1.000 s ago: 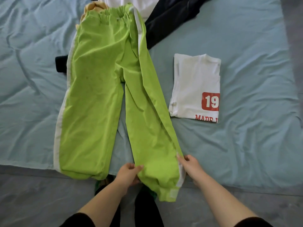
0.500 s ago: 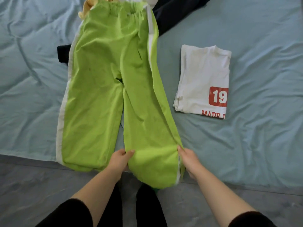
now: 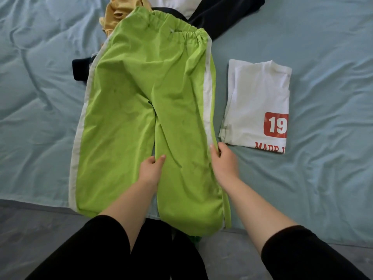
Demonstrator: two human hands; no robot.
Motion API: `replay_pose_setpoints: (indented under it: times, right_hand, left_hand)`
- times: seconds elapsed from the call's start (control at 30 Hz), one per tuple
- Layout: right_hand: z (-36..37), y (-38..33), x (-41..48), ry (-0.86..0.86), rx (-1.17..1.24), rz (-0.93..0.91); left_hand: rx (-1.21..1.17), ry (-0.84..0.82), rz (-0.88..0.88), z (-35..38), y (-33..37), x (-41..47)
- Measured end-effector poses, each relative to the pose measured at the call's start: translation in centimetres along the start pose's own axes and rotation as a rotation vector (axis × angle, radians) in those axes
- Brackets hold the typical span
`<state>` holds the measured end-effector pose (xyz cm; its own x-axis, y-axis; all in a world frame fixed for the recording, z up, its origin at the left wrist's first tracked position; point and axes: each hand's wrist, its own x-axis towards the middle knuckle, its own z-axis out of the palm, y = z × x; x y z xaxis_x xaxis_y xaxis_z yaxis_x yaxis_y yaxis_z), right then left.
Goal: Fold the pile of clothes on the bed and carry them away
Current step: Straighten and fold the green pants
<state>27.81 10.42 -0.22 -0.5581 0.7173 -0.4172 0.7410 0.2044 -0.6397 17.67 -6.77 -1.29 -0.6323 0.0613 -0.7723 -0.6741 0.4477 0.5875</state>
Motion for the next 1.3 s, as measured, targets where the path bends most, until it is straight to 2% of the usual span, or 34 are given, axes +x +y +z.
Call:
replay_pose_setpoints:
  times: [0.1,0.2,0.33,0.4,0.47,0.53,0.63,0.77,0.87,1.0,1.1,1.2,1.3]
  right_hand:
    - [-1.0,1.0,1.2,0.158,0.125,0.157]
    - [-1.8,2.5,1.4,0.053,0.126,0.335]
    - [-2.7,0.5,2.0,-0.093,0.135,0.4]
    - [-3.4,-1.2,2.1,-0.146,0.169,0.429]
    - [-4.1,-2.7,2.1,-0.165,0.165,0.433]
    - [-4.8,-4.2,2.3,-0.178,0.151,0.426]
    - [-5.3,-5.9,3.5,-0.203,0.123,0.409]
    - [-5.4,-7.6,6.2,-0.232,0.173,0.403]
    - [-4.7,-8.3,9.6,-0.192,0.167,0.374]
    - [-3.2,-8.9,14.7,-0.154,0.308,0.318]
    - [-3.4,-10.9,17.1,-0.052,0.215,0.072]
    - [-6.0,-12.0,18.5,0.132,0.204,-0.144]
    - [-9.1,-10.5,20.4,0.259,0.25,-0.187]
  left_hand:
    - [0.062,0.02,-0.024,-1.5,-0.9,0.8]
    - [0.177,-0.036,-0.034,-2.1,-0.7,1.0]
    - [0.216,0.056,0.089,-2.0,1.7,0.5]
    - [0.226,0.031,0.187,-2.0,3.4,0.2]
    - [0.408,0.001,0.322,-1.9,5.4,0.3]
    - [0.715,0.002,0.451,-1.8,7.5,0.7]
    - [1.075,-0.038,0.563,-1.0,9.9,2.0]
    - [1.28,-0.043,0.697,0.1,11.5,3.9]
    - [1.345,-0.053,0.701,1.2,12.1,6.0]
    - [1.365,-0.039,0.657,2.4,12.3,8.6]
    - [1.367,-0.022,0.623,3.0,12.8,9.1]
    - [1.329,0.043,0.653,4.7,13.6,8.9]
    - [1.326,0.079,0.689,7.1,14.7,8.8]
